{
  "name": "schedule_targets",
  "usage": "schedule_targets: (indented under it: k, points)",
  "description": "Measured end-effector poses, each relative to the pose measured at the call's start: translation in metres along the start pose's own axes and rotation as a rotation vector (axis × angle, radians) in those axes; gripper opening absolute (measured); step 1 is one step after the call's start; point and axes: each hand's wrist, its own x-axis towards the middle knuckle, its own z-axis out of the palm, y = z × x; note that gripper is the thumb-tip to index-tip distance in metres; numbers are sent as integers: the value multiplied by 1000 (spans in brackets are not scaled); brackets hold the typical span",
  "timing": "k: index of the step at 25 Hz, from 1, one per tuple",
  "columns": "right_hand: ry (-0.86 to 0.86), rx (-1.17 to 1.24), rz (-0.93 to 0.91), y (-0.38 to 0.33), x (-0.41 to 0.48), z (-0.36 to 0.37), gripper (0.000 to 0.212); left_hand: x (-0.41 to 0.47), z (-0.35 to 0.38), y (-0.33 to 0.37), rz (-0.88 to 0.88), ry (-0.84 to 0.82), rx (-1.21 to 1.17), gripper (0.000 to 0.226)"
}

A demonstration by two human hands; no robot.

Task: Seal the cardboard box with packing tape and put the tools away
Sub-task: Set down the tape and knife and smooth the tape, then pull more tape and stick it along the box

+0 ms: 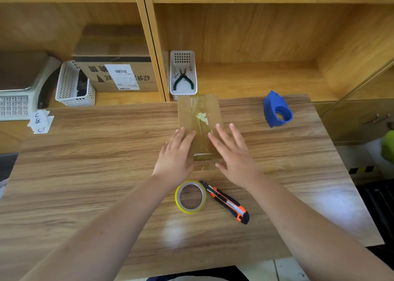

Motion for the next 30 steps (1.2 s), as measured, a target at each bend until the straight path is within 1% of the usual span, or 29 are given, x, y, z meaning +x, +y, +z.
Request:
schedule_targets:
  k: [2,3,4,5,6,7,8,9,10,11,12,13,15,18,20,22,24,26,28,30]
  points:
    - [246,169,72,-2,-33,10,62,-29,6,-7,-177,143,-271,89]
    - [302,258,124,-4,-50,22,53,-45,13,-12,-273,164,-352,87]
    - [257,357,190,-8,-64,34,49,-58,22,-17,-355,144,-390,82]
    - [129,464,281,-13,-75,47,50,-69,34,-21,-392,110,-387,71]
    - [-43,573,366,-20,-82,59,56,-77,45,-23,-376,74,-357,57]
    - [-205,663,436,-27,-86,73,68,-81,57,-23,-325,37,-337,44]
    - [-304,715,488,-34,-87,85,80,-83,67,-20,-282,-32,-345,38]
    - [-341,739,536,-42,-86,96,90,-84,73,-13,-260,-133,-369,38]
    - [-334,762,586,-49,-83,104,94,-83,78,-5,-259,-247,-397,42]
    - [-306,777,631,-53,-78,110,92,-81,82,2,-269,-337,-418,48]
    - [-284,769,651,-58,-73,113,84,-77,84,8,-287,-395,-429,54]
    - [-270,747,640,-61,-70,114,75,-74,86,12,-305,-435,-430,59]
    - [-251,715,596,-63,-66,114,65,-70,85,14,-342,-448,-436,65]
    - [-217,721,570,-60,-68,117,58,-66,78,12,-401,-416,-497,69]
    - [-166,721,511,-59,-67,114,61,-66,72,10,-435,-346,-568,71]
    - [-119,745,470,-58,-62,109,62,-65,64,9,-492,-274,-694,72]
    - [-70,783,450,-57,-55,105,59,-63,58,8,-521,-253,-792,77]
    - [-4,812,424,-56,-49,102,58,-62,57,6,-522,-254,-829,79]
    - [15,832,423,-55,-43,97,48,-59,57,2,-551,-231,-874,77]
    - [-21,887,457,-53,-40,91,39,-57,58,-2,-581,-217,-915,76]
